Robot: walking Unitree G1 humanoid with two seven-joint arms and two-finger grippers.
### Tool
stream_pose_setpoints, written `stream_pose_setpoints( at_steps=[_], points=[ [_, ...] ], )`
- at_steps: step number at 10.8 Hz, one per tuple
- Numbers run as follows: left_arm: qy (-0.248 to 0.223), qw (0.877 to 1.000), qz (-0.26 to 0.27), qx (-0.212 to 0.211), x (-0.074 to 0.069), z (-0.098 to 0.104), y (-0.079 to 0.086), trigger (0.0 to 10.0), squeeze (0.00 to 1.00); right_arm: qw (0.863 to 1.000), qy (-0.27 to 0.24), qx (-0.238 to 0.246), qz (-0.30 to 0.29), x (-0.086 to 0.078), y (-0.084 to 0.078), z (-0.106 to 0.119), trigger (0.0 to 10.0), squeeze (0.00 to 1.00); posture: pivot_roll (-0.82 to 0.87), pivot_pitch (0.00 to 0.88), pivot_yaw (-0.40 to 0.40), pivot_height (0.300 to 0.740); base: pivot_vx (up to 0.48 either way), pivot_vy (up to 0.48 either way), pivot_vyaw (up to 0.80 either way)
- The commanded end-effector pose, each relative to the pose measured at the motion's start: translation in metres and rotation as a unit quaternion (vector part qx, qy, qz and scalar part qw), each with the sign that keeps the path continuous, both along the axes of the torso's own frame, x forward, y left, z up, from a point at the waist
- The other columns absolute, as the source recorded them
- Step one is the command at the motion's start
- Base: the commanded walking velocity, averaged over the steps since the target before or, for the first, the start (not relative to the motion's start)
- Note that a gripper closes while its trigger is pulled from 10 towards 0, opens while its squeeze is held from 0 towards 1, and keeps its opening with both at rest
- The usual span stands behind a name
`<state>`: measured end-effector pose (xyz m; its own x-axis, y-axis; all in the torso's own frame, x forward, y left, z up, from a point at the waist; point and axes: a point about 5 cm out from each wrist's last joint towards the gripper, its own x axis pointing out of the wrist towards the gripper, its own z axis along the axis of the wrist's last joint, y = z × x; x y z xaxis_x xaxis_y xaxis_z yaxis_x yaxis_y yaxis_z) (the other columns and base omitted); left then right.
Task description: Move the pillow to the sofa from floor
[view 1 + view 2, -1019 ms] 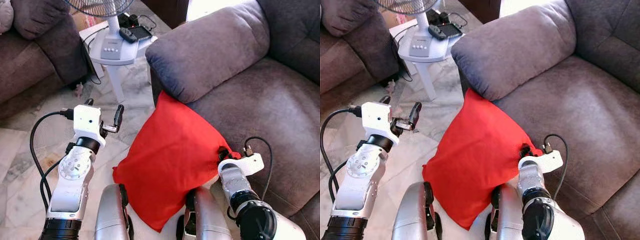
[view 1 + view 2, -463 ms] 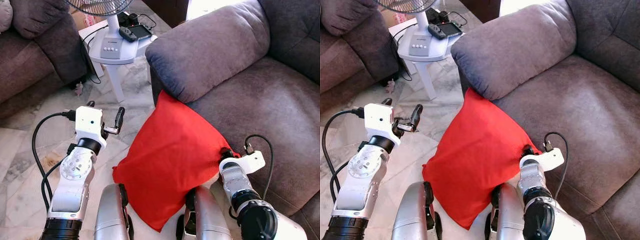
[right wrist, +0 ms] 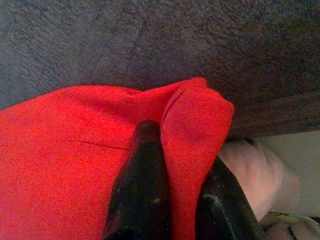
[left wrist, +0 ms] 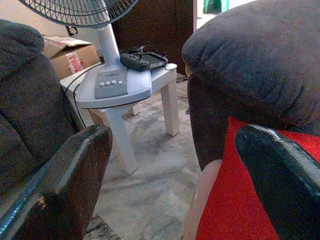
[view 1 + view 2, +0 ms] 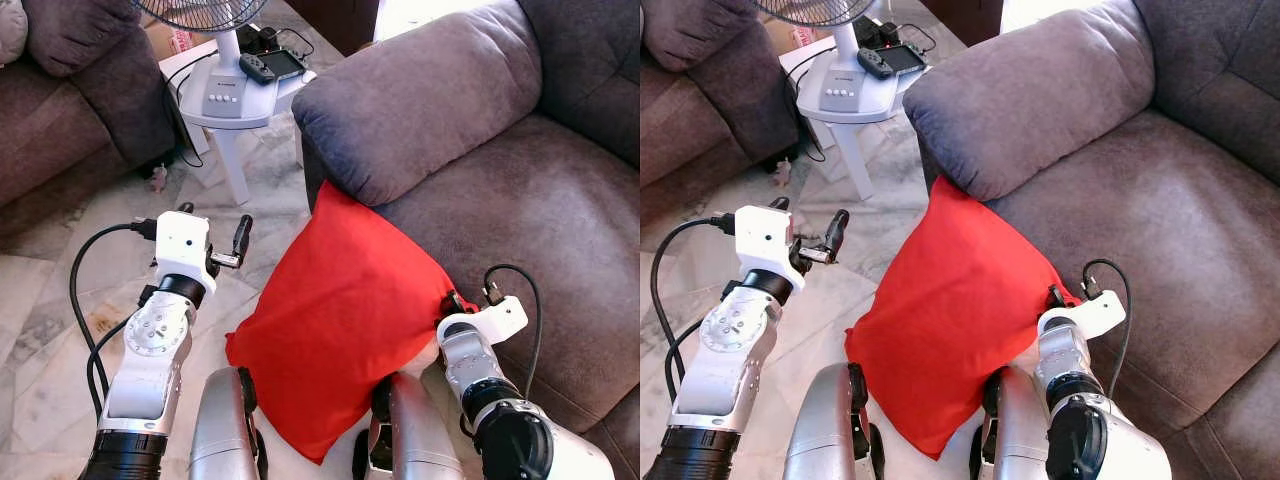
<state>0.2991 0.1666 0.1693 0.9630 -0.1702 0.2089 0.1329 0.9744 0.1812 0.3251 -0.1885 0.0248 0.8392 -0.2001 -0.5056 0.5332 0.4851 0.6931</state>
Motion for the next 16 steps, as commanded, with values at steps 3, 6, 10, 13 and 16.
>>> stream_pose_setpoints(
  at_steps=[3, 6, 10, 13, 16],
  points=[
    [0.005, 1.0, -0.001, 0.005, 0.004, -0.004, -0.002, 10.0, 0.0, 1.0, 0.014, 0.002, 0.001, -0.003, 0.0, -0.005, 0.0, 0.0, 0.14, 0.18, -0.034, 0.586, 0.0, 0.0, 0.0],
    [0.014, 1.0, 0.005, -0.004, 0.01, -0.009, -0.002, 10.0, 0.0, 0.996, -0.009, -0.053, 0.065, 0.007, 0.006, 0.007, 0.0, 0.0, 0.13, 0.151, -0.034, 0.586, 0.0, 0.0, 0.0],
    [0.04, 0.998, 0.01, -0.038, 0.022, -0.022, -0.007, 10.0, 0.0, 0.972, -0.075, -0.161, 0.153, 0.008, 0.006, 0.017, 10.0, 0.0, 0.08, 0.107, -0.026, 0.586, 0.0, 0.0, 0.0],
    [0.028, 0.999, 0.011, -0.044, 0.028, -0.017, -0.008, 10.0, 0.0, 0.957, -0.138, -0.19, 0.167, 0.015, 0.005, 0.036, 10.0, 0.0, 0.08, 0.083, -0.027, 0.586, 0.0, 0.0, 0.0],
    [0.023, 0.999, 0.014, -0.041, 0.034, -0.016, -0.005, 10.0, 0.0, 0.939, -0.2, -0.194, 0.202, 0.027, 0.017, 0.062, 10.0, 0.0, 0.06, 0.058, -0.024, 0.586, 0.0, 0.0, 0.0]
  ],
)
